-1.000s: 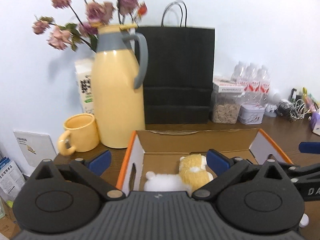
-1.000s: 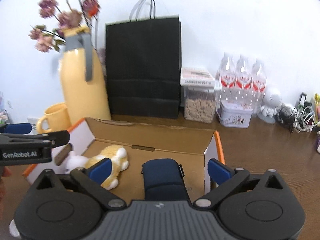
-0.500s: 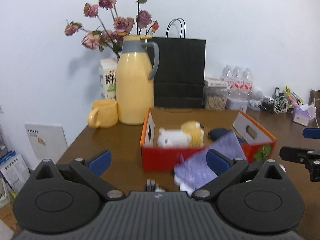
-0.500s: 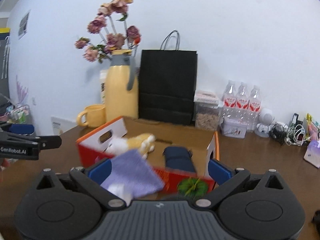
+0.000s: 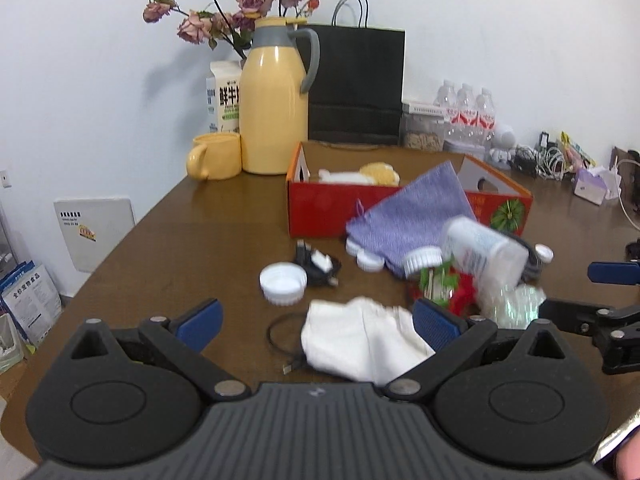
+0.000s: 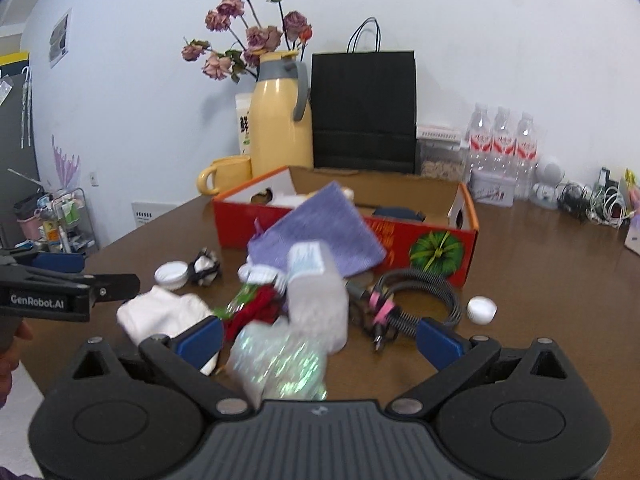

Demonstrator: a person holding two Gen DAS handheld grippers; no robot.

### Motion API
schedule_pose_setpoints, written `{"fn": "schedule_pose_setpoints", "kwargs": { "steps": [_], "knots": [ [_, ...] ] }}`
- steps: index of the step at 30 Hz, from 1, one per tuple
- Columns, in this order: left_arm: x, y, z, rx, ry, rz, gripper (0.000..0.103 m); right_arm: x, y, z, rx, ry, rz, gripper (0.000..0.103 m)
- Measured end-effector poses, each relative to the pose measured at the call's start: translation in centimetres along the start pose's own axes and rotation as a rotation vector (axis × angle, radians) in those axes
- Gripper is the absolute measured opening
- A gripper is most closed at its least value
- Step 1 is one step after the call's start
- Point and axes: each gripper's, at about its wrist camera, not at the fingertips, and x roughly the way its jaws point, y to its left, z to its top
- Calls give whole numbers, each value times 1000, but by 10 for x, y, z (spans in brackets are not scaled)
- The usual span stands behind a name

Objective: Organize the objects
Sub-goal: 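Move both tools back over the table clutter, then grasp the white tissue with the left gripper while the right gripper grasps the clear plastic bag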

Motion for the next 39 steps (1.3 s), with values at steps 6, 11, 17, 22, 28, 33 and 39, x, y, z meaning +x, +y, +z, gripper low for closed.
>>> {"fn": "schedule_pose_setpoints", "kwargs": {
  "steps": [6, 11, 17, 22, 28, 33, 39],
  "knots": [
    [0, 1, -10, -3, 26, -1, 103, 11, 9, -13, -11, 38, 15, 103],
    [1, 3, -12, -3, 34, -3, 103, 24, 12, -16, -9, 48, 23, 101],
    [3, 3, -13, -6, 43, -4, 103, 32, 13, -18, 2, 73, 58, 52],
    [4, 0, -15, -3, 49, -8, 103, 25, 11, -19, 10, 42, 80, 38],
    [8, -4, -16, 2, 61, -10, 103, 16, 8, -20, 10, 7, 69, 37],
    [15, -14, -16, 21, 77, -18, 103, 9, 0, -20, 21, -17, 37, 37],
    [29, -31, -10, 49, 95, -36, 103, 5, -12, -23, 44, -28, 14, 38]
  ]
}}
